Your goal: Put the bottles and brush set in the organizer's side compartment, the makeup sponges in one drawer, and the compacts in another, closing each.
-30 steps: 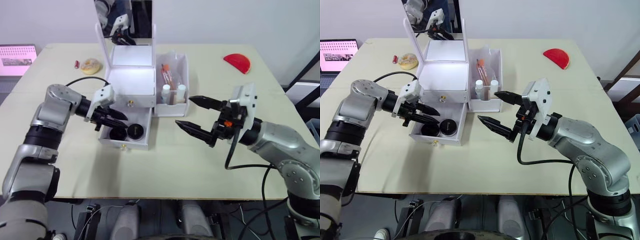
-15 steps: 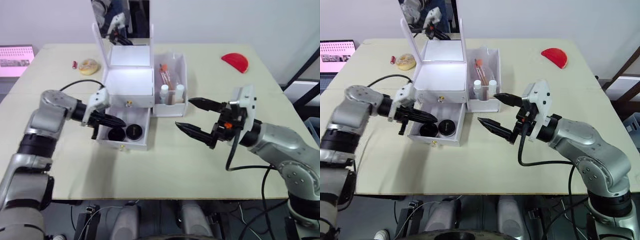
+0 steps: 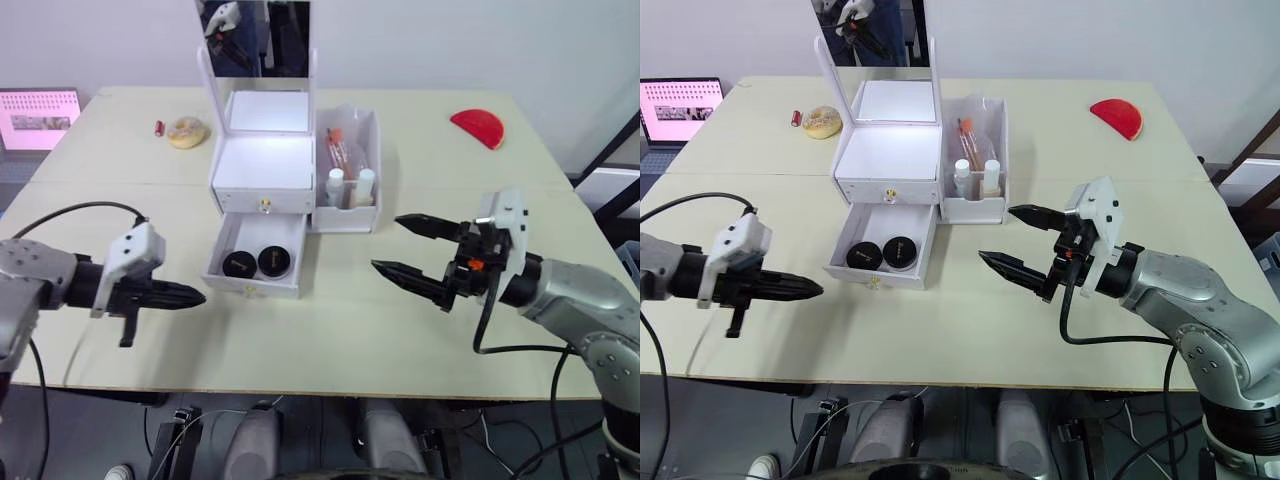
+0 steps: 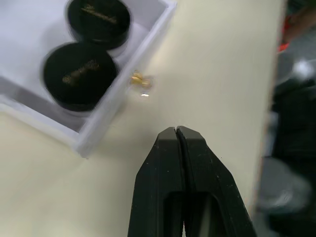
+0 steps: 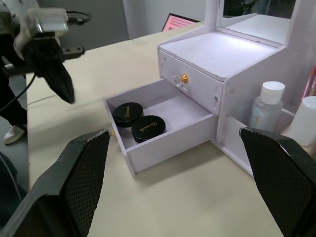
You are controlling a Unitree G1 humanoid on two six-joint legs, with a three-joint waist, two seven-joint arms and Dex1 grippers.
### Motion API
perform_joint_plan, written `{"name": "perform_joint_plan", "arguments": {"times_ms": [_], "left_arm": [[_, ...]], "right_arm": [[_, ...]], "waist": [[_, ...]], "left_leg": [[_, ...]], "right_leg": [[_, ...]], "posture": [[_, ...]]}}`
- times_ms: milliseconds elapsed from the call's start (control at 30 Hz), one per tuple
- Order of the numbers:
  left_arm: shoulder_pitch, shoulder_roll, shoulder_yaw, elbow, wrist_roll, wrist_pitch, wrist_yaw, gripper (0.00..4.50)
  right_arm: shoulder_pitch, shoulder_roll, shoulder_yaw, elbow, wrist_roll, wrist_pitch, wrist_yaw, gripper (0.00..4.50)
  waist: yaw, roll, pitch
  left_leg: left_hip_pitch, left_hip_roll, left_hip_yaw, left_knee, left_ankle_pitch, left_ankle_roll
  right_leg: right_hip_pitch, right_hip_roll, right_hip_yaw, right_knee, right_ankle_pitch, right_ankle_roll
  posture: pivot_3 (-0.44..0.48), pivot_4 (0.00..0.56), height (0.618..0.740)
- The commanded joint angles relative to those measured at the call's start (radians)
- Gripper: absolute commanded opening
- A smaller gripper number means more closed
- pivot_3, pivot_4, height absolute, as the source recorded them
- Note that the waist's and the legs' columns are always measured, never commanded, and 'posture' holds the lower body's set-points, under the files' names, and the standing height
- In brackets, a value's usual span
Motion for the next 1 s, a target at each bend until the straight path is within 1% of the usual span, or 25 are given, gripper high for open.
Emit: {"name": "perform_joint_plan", "arguments": {"times_ms": [33,167,433,600,767,1000], "left_arm": [[-0.049,-0.049,-0.054,-0.022,0.055,-0.035,0.123,0.04],[-0.071,-0.092,-0.122,-0.018,0.1,-0.045,0.196,0.04],[-0.158,-0.151,-0.18,0.032,0.107,-0.03,0.256,0.04],[-0.241,-0.209,-0.222,0.127,0.156,-0.071,0.312,0.04],[-0.304,-0.284,-0.261,0.243,0.206,-0.134,0.366,0.04],[-0.378,-0.367,-0.279,0.407,0.266,-0.246,0.431,0.04]], "right_arm": [[-0.018,-0.005,-0.019,-0.017,0.022,-0.002,-0.005,4.5],[-0.023,-0.006,-0.023,-0.03,0.033,0.006,-0.017,4.5],[-0.034,-0.003,-0.019,-0.036,0.036,0.005,-0.042,4.5],[-0.04,0.008,-0.001,-0.041,0.034,0.004,-0.057,4.5],[-0.048,0.012,0.009,-0.04,0.032,0.001,-0.064,4.5],[-0.054,0.01,0.014,-0.041,0.031,-0.001,-0.07,4.5]], "waist": [[-0.002,0.0,0.0],[-0.007,0.0,0.0],[-0.001,0.0,0.0],[-0.003,0.0,0.0],[-0.003,0.0,0.0],[-0.003,0.0,0.0]], "left_leg": [[0.0,0.0,0.0,0.0,0.0,0.0],[0.0,0.0,0.0,-0.001,0.0,0.0],[-0.001,0.0,0.0,-0.001,0.0,0.0],[0.001,0.0,0.0,0.0,0.0,0.0],[0.0,0.0,0.0,-0.001,0.0,0.0],[0.0,0.0,0.0,-0.001,0.0,0.0]], "right_leg": [[0.0,0.0,0.0,0.0,0.0,0.0],[0.0,0.0,0.0,0.0,0.001,-0.002],[0.0,0.001,0.0,0.0,0.001,-0.002],[0.001,0.001,0.0,0.001,0.001,-0.001],[0.001,0.001,0.0,0.0,0.002,-0.003],[0.001,0.001,0.0,0.0,0.002,-0.002]], "posture": [[0.0,0.15,0.739],[0.0,0.15,0.739],[0.0,0.15,0.739],[0.0,0.15,0.739],[0.0,0.15,0.739],[0.0,0.15,0.739]]}}
